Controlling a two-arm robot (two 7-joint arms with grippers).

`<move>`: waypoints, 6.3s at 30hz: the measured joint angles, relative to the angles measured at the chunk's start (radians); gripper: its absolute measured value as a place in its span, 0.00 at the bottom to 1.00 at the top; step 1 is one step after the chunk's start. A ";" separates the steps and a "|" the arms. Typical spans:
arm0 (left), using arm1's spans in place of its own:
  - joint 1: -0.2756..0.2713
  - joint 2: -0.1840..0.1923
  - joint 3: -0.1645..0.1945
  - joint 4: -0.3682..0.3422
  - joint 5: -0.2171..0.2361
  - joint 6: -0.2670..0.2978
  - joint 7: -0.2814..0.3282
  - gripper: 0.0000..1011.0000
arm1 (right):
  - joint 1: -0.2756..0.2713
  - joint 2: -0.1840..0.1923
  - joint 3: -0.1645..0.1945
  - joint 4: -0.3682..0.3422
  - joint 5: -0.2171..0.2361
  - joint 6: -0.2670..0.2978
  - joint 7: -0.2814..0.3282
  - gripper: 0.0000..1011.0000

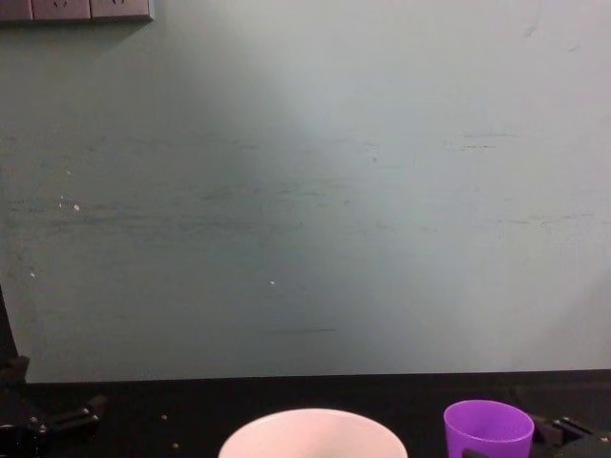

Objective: Pick up the cup and pour the mung beans from the cup into the bowl.

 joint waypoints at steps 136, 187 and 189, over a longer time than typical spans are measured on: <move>0.000 0.000 0.000 0.000 0.000 0.000 0.000 0.99 | -0.031 0.098 0.225 -0.481 -0.041 0.270 -0.062 0.72; 0.000 0.000 0.000 0.000 0.000 0.000 0.000 0.99 | -0.031 0.098 0.225 -0.481 -0.041 0.270 -0.062 0.72; 0.000 0.000 0.000 0.000 0.000 0.000 0.000 0.99 | -0.031 0.098 0.225 -0.481 -0.041 0.270 -0.062 0.72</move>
